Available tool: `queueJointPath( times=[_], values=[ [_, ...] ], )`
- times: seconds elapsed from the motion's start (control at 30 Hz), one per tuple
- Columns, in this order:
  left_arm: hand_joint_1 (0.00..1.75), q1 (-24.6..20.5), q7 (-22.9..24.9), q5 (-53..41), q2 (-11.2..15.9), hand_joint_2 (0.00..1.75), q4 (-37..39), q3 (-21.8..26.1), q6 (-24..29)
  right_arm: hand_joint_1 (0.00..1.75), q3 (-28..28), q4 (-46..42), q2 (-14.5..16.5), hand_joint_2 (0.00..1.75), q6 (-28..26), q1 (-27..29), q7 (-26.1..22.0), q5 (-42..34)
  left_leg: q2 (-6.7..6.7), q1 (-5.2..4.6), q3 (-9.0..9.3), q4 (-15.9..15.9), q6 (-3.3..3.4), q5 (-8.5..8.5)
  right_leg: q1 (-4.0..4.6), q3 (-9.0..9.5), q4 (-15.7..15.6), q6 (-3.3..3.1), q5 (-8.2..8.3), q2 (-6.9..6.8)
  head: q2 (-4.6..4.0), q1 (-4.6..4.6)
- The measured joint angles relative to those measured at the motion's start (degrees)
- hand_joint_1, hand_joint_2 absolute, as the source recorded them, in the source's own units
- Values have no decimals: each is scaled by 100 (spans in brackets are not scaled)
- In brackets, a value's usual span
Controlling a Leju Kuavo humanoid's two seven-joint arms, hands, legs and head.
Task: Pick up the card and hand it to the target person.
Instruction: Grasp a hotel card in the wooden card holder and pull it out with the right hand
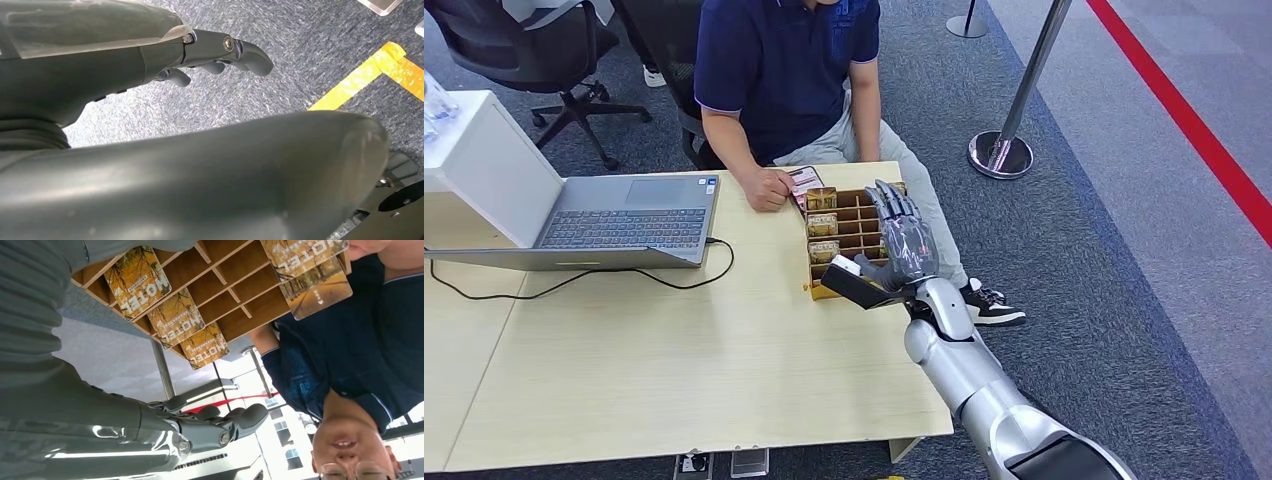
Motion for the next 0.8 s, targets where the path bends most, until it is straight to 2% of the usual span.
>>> queueJointPath(
  times=[0.37,0.57,0.8],
  values=[
    [0,-2,-17,-113,0,0,0,55,2,26,4,367,2,175,-286,-96,143,162,0,0,1,0,0,0,0,-1,0,0,0,0,0,1],
    [0,-2,-30,-162,0,0,0,110,9,51,3,488,-15,175,-401,-135,210,284,0,0,1,0,0,0,0,-1,0,0,0,0,0,0],
    [0,-27,-37,-249,0,0,0,122,-1,45,-31,631,-88,175,-548,-179,244,304,0,0,1,1,0,0,0,-1,0,0,0,0,0,4]
  ],
)
